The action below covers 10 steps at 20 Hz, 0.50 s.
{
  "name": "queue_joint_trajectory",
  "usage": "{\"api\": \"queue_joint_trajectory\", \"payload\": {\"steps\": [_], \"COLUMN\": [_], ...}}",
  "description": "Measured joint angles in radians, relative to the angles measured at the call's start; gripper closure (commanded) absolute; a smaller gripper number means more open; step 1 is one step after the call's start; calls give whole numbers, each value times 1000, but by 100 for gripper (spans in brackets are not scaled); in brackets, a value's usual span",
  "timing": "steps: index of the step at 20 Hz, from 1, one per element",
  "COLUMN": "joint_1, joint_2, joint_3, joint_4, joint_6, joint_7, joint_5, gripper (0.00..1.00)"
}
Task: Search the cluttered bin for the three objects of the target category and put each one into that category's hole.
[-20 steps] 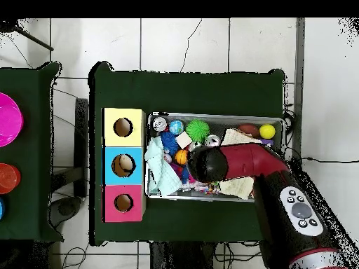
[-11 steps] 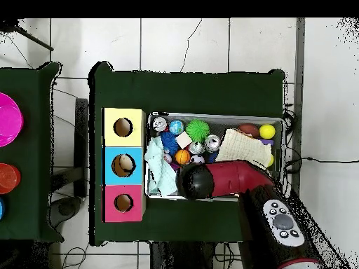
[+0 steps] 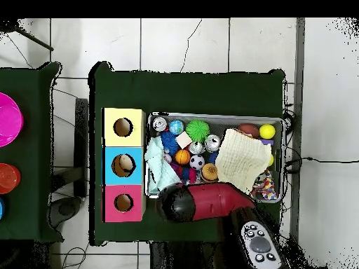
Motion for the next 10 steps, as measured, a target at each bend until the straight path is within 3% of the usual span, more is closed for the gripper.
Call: {"api": "queue_joint_trajectory", "payload": {"steps": [10], "joint_1": [155], "joint_2": [-140], "joint_3": [-85], "joint_4": [154], "joint_6": [-1], "joint_7": [53], "joint_5": [127], "gripper": [100]}}
